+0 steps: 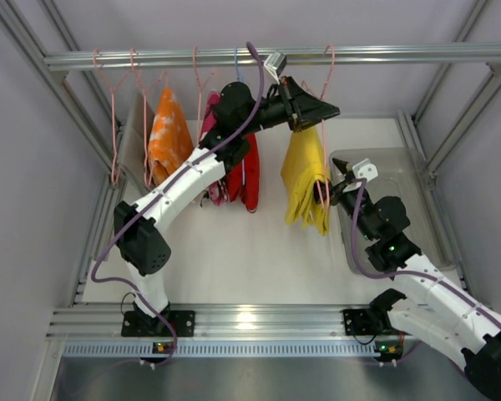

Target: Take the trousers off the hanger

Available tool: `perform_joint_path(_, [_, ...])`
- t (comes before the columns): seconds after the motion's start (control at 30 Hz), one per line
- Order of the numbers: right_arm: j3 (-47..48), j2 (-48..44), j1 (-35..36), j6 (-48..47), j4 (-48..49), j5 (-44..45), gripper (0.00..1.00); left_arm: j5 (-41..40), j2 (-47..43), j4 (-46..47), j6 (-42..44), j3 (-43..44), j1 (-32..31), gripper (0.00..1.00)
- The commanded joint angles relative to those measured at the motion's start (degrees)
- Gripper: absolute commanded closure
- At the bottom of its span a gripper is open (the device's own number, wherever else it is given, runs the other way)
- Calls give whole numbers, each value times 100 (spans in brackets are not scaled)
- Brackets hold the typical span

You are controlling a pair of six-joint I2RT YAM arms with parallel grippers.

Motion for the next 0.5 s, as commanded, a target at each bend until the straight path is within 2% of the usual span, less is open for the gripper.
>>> perform_joint_path(0.0, [383, 93, -59, 79, 704, 163, 30, -56, -530, 916, -65, 100, -154, 100])
perform_joint_path(0.1, [453, 85, -76, 70, 749, 279, 48, -21, -556, 942, -13, 91, -233, 100])
perform_joint_path(0.13, [514, 15, -85, 78, 705, 305, 60, -12, -582, 951, -3, 57, -233, 100])
perform_joint_path(0.2, [628, -82, -85, 157, 556, 401, 74, 31, -635, 960, 75, -5, -233, 100])
perform_joint_path(0.23, [742, -239, -85, 184, 364, 428, 89, 75, -722, 960, 93, -127, -233, 100])
perform_joint_path(0.3, [857, -398, -85, 263, 152, 533, 100, 137, -819, 986, 207, -303, -242, 100])
perform_joint_path(0.47, [1235, -995, -85, 333, -656, 490, 100, 313, -1223, 969, 506, -1226, -242, 100])
